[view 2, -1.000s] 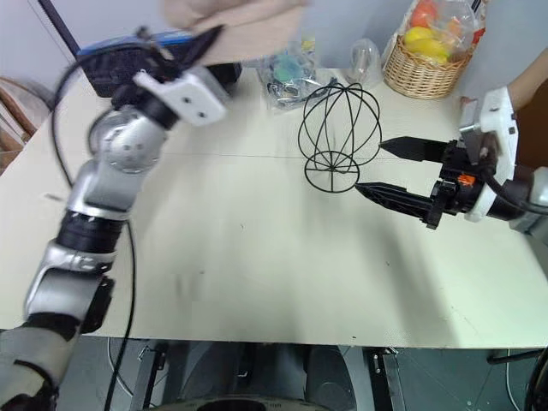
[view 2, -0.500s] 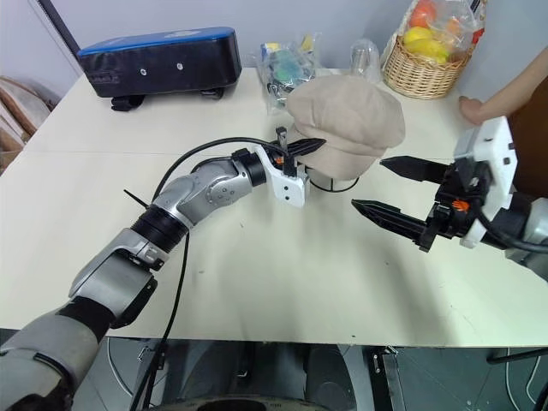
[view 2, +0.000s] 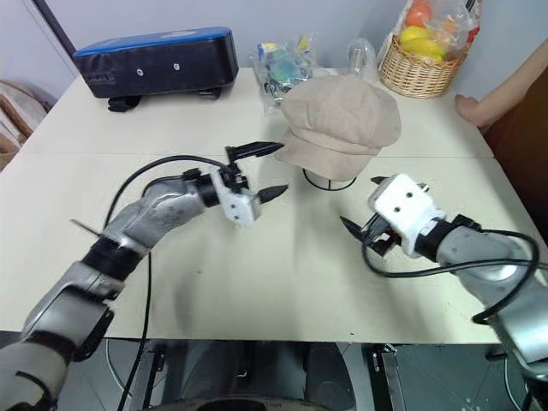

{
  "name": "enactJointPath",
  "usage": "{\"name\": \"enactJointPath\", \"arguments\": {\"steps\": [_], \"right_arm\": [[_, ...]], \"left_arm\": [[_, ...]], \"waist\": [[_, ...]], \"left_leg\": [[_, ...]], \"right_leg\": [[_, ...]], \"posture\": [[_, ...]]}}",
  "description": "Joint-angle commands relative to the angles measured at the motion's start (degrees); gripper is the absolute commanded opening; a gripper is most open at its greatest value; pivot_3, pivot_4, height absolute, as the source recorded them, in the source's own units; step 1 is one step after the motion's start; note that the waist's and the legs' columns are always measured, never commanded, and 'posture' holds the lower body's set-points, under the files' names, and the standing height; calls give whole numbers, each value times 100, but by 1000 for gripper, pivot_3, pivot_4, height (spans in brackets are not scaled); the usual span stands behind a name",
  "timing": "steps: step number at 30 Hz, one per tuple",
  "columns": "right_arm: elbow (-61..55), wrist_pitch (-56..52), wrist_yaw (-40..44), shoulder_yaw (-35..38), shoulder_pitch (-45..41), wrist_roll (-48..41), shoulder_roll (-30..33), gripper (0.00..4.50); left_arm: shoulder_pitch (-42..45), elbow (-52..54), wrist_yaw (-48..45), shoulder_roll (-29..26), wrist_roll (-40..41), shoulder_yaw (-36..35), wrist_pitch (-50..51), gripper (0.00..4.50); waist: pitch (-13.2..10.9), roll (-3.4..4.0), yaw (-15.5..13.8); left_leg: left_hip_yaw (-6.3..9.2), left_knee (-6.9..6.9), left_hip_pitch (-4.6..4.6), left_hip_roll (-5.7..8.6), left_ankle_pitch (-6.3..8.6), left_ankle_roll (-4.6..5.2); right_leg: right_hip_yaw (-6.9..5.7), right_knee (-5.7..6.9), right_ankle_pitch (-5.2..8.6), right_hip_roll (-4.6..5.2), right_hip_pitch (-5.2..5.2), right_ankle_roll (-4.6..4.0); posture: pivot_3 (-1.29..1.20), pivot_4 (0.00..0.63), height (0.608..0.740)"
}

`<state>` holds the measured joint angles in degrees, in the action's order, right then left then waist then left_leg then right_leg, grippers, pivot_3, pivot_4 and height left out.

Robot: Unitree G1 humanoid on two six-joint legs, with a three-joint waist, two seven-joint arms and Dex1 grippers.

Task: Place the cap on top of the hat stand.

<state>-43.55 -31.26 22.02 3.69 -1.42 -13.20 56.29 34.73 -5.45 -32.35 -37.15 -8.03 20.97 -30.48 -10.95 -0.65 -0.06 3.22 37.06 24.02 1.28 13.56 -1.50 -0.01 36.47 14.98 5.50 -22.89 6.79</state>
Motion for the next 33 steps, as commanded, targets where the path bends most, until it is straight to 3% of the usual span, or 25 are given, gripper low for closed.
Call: {"name": "enactJointPath", "arguments": {"steps": [1, 4, 7, 10, 17, 20, 27, 33], "right_arm": [[-92, 924, -339, -390, -231, 1288, -69, 4500], [145, 1432, -485, -922, -603, 2151, -270, 4500], [703, 1816, -543, -1630, -1143, 3063, -646, 4500], [1332, 2119, -632, -2116, -1664, 3805, -1064, 4500], [3055, 2466, -908, -2557, -2605, 4945, -1817, 4500], [3392, 2716, -1028, -2502, -2678, 5064, -1941, 3638], [3290, 3042, -1070, -2185, -2504, 5067, -2051, 130], [3456, 3823, -827, -1411, -2607, 4085, -1838, 58]], "left_arm": [[-405, 1234, -1204, -581, 2417, -760, 2245, 4451], [-536, 1854, -2110, -1384, 4577, -1416, 4650, 4451], [-172, 1732, -2333, -1645, 5835, -2000, 6094, 4451], [240, 1409, -2198, -1538, 6328, -2367, 6897, 4451], [631, 1342, -2190, -1338, 6449, -2780, 7433, 4451], [652, 1389, -2152, -1265, 6356, -2857, 7458, 4500], [608, 1387, -2202, -1183, 6083, -2915, 7410, 4500], [551, 1293, -2272, -1153, 5889, -2961, 7372, 4500]], "waist": [[0, -1, -27], [-4, -7, 25], [-4, -5, 50], [-7, -9, 80], [-7, -12, 109], [-8, -13, 100], [-8, -13, 102], [-9, -13, 96]], "left_leg": [[0, 1, 0, 4, 0, 0], [3, 7, -1, -3, 0, 0], [8, 7, -15, -2, -1, -2], [7, 8, -28, 7, -1, -2], [3, 1, -31, 8, -2, -2], [4, 2, -31, 8, -2, -3], [5, 3, -32, 8, -3, -5], [5, 2, -32, 8, -4, -6]], "right_leg": [[-3, -1, 0, -1, 4, 0], [-6, -3, 1, -5, 12, -2], [-11, -6, 4, -13, 27, -5], [-14, -10, 6, -16, 42, -10], [-6, 12, 2, -19, 27, -5], [-2, 24, 3, -18, 22, -7], [4, 42, 5, -18, 13, -10], [9, 46, 5, -18, 10, -10]], "posture": [[0, 150, 740], [0, 150, 740], [0, 150, 740], [0, 150, 740], [0, 150, 740], [0, 150, 740], [0, 150, 740], [0, 150, 740]]}}
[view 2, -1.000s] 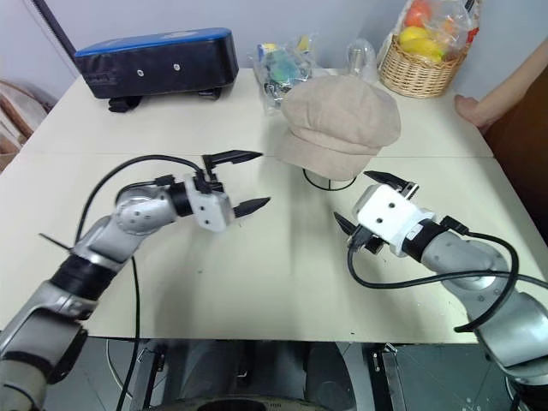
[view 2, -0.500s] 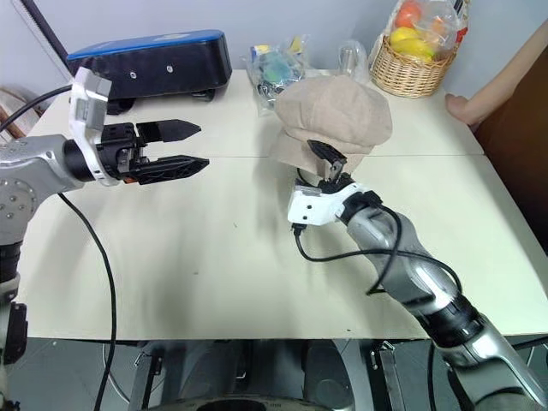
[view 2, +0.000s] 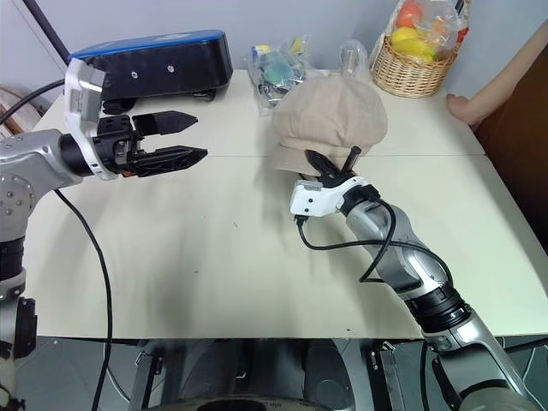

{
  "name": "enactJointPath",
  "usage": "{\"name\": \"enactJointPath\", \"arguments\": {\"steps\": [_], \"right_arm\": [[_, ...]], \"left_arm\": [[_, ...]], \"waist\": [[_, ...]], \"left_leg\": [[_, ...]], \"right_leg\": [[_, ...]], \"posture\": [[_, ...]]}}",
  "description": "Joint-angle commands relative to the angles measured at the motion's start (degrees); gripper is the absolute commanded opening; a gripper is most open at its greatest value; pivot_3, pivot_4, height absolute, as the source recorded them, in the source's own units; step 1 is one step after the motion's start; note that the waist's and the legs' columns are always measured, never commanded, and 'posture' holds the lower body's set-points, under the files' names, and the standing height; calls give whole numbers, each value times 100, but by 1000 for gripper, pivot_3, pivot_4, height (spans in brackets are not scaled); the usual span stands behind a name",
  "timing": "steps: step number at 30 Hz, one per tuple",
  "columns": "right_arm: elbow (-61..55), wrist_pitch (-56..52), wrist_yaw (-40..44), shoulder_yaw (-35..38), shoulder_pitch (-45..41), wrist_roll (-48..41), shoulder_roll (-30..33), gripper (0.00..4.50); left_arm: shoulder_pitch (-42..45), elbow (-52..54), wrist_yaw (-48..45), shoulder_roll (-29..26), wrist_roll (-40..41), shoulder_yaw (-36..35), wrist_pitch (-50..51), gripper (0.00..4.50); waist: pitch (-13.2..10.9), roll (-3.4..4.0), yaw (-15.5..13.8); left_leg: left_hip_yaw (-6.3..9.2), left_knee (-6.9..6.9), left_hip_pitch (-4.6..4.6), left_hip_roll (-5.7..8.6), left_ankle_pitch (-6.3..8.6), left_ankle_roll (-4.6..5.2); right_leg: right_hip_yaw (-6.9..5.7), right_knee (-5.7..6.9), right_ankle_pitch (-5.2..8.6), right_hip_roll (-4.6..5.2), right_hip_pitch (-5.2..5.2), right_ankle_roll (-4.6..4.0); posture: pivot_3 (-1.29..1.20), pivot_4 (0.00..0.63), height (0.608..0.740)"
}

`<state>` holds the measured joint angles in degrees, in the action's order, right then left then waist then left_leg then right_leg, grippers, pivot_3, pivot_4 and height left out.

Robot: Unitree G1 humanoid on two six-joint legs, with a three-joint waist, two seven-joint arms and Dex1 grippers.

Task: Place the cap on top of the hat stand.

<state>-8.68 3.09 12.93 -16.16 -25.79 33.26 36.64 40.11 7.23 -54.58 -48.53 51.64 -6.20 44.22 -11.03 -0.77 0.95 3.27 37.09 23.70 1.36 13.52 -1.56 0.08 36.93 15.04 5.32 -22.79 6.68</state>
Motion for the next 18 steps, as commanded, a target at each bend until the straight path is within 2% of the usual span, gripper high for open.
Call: {"name": "enactJointPath", "arguments": {"steps": [1, 4, 7, 13, 18], "right_arm": [[131, 806, 182, 686, -216, -831, 265, 58], [649, 2164, 466, 888, -353, -1542, 618, 58], [1740, 3021, 525, 1020, -726, -1917, 698, 58], [3811, 4586, 528, 675, -1506, -1541, 727, 58], [4595, 5163, 524, 487, -1782, -1311, 653, 58]], "left_arm": [[15, 15, -53, 7, -107, -244, -99, 4500], [32, -36, -67, 44, -152, -291, -96, 4500], [69, -92, -66, 84, -170, -322, -67, 4500], [113, -67, -188, 59, -183, -357, -11, 4500], [132, -124, -289, 20, -330, -334, -59, 4500]], "waist": [[0, -1, -5], [-1, -2, -5], [-2, -2, 16], [-4, -1, 29], [-4, -2, 21]], "left_leg": [[0, 0, 0, 0, 0, 0], [-2, 0, 0, 0, 0, 0], [-8, -3, -3, -1, 0, 0], [-20, -7, -14, -4, 0, 0], [-22, -4, -15, -3, -1, -1]], "right_leg": [[0, 0, 0, 0, 0, 0], [0, -2, 0, 2, 2, 0], [1, -2, 0, 2, 3, 0], [13, 5, 3, 0, 2, -4], [15, 4, 3, 1, 4, -4]], "posture": [[0, 150, 740], [0, 150, 740], [0, 150, 740], [0, 150, 740], [0, 150, 740]]}}
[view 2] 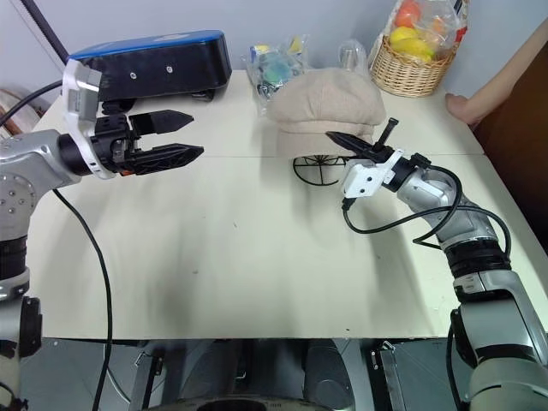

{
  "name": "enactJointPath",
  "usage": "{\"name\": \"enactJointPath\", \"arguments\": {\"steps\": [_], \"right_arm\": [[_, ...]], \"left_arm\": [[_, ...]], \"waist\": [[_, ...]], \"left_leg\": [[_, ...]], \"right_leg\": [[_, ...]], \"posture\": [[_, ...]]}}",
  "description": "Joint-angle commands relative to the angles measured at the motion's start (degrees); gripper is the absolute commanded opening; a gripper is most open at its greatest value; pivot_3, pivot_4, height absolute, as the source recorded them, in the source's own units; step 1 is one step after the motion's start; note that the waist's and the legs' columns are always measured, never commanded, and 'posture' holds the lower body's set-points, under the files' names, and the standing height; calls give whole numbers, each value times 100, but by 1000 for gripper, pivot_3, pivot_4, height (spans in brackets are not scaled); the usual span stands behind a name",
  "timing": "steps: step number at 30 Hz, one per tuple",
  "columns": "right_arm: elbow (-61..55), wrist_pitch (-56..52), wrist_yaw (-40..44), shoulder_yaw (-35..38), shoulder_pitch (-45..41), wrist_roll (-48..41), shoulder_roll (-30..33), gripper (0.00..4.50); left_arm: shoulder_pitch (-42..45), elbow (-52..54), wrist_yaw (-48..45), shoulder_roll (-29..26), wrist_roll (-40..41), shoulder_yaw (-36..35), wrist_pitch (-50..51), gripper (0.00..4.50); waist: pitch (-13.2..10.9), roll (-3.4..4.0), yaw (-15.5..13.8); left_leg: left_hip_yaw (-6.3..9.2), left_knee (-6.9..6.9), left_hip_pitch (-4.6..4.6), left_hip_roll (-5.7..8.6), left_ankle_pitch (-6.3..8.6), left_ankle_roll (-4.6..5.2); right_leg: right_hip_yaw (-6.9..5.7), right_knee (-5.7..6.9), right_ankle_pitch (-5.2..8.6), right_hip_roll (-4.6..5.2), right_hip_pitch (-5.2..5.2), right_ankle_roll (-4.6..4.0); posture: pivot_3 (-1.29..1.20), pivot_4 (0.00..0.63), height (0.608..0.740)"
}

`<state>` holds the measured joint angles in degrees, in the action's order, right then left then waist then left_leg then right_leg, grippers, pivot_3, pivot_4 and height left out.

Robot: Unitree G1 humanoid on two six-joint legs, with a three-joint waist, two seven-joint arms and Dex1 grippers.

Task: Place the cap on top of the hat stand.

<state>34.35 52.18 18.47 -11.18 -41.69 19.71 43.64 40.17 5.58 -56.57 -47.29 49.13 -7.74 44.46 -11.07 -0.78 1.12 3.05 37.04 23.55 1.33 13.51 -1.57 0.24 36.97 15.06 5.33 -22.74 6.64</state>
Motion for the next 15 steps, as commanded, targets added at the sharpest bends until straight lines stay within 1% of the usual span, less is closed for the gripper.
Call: {"name": "enactJointPath", "arguments": {"steps": [1, 6, 7, 8, 10, 12, 14, 15], "right_arm": [[437, 272, -43, -22, -188, 72, -66, 58], [663, 301, -11, 62, -55, -40, -36, 58], [592, 268, 89, 96, 29, -168, 8, 738], [502, 220, 172, 127, 112, -270, 51, 1102], [264, 63, 277, 224, 330, -416, 160, 2046], [-106, -184, 377, 355, 597, -552, 295, 3228], [-756, -555, 618, 534, 1020, -738, 553, 4212], [-1020, -709, 714, 592, 1179, -806, 647, 4457]], "left_arm": [[129, 50, -98, -102, -109, -165, -87, 4500], [200, 40, -146, -100, -184, -156, -40, 4500], [217, 22, -158, -102, -200, -148, -36, 4500], [238, -6, -177, -105, -221, -140, -35, 4500], [288, -64, -213, -95, -272, -119, -40, 4500], [338, -113, -241, -77, -315, -99, -41, 4500], [384, -166, -273, -62, -352, -81, -48, 4500], [393, -178, -287, -61, -363, -80, -47, 4500]], "waist": [[0, 0, 7], [0, 0, 6], [0, 0, -2], [0, 0, -7], [0, 0, -18], [0, 0, -11], [-1, 1, -22], [-1, 1, -28]], "left_leg": [[0, 0, -2, 0, 0, 0], [2, -2, -5, -1, 0, -1], [2, -2, -6, 0, -1, -1], [3, -1, -6, 0, 0, -1], [3, -1, -6, 0, 0, -1], [3, -1, -6, 1, 0, -1], [2, -1, -6, 0, 0, 0], [2, -2, -6, 1, 0, -1]], "right_leg": [[1, 0, 0, 0, 0, 0], [6, 2, 0, -2, 0, 0], [8, 2, 0, -1, 1, 0], [8, 2, 0, -1, 2, 0], [8, 2, 0, -1, 3, 0], [8, 2, 0, -1, 2, 0], [12, 4, 0, -1, 1, 0], [12, 4, 0, -1, 0, 0]], "posture": [[0, 150, 740], [0, 150, 740], [0, 150, 740], [0, 150, 740], [0, 150, 740], [0, 150, 740], [0, 150, 740], [0, 150, 740]]}}
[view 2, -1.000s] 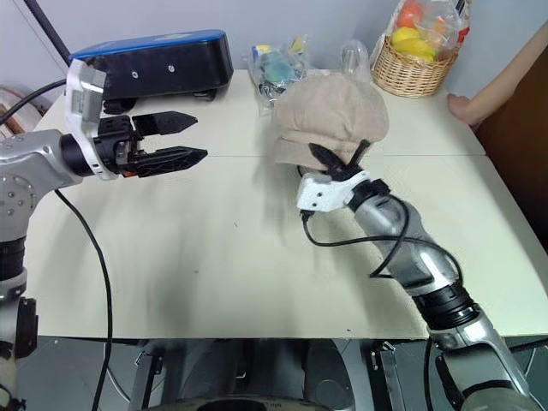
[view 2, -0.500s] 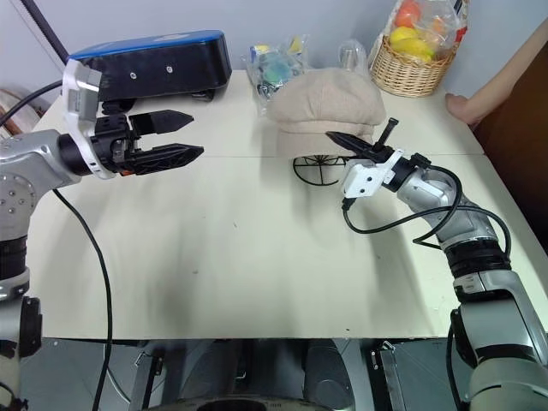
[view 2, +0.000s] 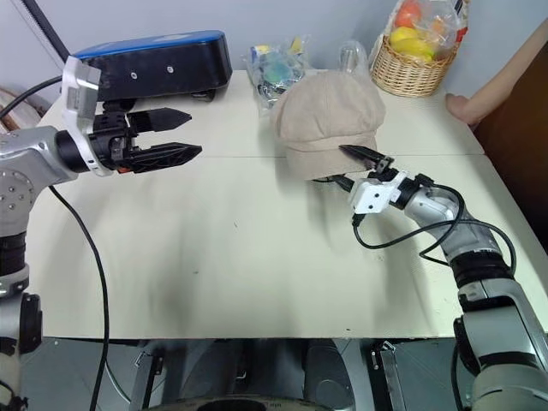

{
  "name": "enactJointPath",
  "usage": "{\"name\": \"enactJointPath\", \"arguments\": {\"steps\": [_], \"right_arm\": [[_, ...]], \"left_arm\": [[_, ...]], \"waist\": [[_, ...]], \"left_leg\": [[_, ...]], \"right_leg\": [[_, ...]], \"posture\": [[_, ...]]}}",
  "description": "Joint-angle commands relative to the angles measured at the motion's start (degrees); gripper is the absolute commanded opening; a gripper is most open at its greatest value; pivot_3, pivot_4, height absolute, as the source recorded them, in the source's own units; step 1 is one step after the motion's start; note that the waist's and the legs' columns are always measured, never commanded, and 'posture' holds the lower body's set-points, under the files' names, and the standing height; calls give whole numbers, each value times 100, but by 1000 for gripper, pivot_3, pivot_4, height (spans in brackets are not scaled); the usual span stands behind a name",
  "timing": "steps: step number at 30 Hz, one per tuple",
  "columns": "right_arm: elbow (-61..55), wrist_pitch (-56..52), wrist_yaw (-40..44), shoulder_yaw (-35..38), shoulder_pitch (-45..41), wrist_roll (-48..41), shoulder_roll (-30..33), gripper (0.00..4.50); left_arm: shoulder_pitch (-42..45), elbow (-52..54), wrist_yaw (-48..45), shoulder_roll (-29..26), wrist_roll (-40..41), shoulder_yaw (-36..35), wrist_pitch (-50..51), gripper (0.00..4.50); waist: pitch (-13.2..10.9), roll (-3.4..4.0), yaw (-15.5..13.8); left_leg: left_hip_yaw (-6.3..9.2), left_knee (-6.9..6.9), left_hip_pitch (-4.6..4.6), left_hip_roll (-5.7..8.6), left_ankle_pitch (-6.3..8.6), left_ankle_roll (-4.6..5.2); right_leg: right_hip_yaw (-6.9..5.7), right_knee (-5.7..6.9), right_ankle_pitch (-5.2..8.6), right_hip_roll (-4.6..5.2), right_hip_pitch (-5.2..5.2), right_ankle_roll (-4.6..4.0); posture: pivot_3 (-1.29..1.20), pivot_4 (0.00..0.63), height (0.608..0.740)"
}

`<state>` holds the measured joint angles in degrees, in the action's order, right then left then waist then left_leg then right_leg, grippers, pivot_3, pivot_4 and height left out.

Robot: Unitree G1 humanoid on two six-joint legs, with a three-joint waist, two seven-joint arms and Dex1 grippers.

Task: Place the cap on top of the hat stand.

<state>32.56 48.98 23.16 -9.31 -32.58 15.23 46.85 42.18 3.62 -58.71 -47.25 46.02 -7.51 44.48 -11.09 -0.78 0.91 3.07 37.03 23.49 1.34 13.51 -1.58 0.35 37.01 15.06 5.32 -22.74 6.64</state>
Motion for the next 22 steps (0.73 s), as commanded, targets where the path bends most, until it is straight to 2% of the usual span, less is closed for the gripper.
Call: {"name": "enactJointPath", "arguments": {"steps": [1, 4, 7, 10, 12, 16, 22], "right_arm": [[-1335, -675, 470, 525, 557, -598, 513, 4457], [-2655, -1785, 1074, 977, 1272, -1469, 968, 4457], [-3972, -4017, 2164, 1806, 2009, -3522, 1712, 4457], [-4386, -6098, 2977, 2619, 2198, -5294, 2321, 4457], [-4244, -7222, 3312, 2945, 2027, -6087, 2616, 4457], [-3688, -8595, 3617, 3035, 1311, -6851, 2774, 4457], [-3220, -9056, 3841, 2739, 834, -6580, 2483, 4457]], "left_arm": [[203, -13, -99, -65, -73, -99, -58, 4500], [216, -96, -179, -77, -133, -111, -91, 4500], [215, -197, -272, -95, -207, -136, -150, 4500], [205, -254, -346, -105, -256, -170, -179, 4500], [197, -287, -386, -115, -275, -188, -199, 4500], [204, -326, -423, -117, -298, -237, -219, 4500], [113, -277, -402, -192, -390, -331, -302, 4500]], "waist": [[0, 0, -6], [-1, 2, 1], [-3, 6, 4], [-4, 5, -4], [-5, 3, -9], [-5, 3, -17], [-6, 2, -23]], "left_leg": [[0, 0, 0, 0, 0, 0], [-1, 0, -1, -1, 1, 1], [-1, 0, -3, -7, 1, 2], [-2, 1, -4, -20, 3, 5], [-1, 2, -8, -24, 3, 6], [-2, 1, -8, -26, 4, 7], [-10, -2, 2, -21, 5, 8]], "right_leg": [[0, 0, 0, 0, 0, 0], [2, 1, 1, 0, 1, 1], [4, 4, 1, -2, 1, 1], [5, 2, 1, 2, 6, 0], [3, -3, 8, 2, 11, -14], [2, -8, 11, 4, 11, -19], [3, -19, 11, 8, 2, -18]], "posture": [[0, 150, 740], [0, 150, 740], [0, 150, 740], [0, 150, 740], [0, 150, 740], [0, 150, 740], [0, 150, 740]]}}
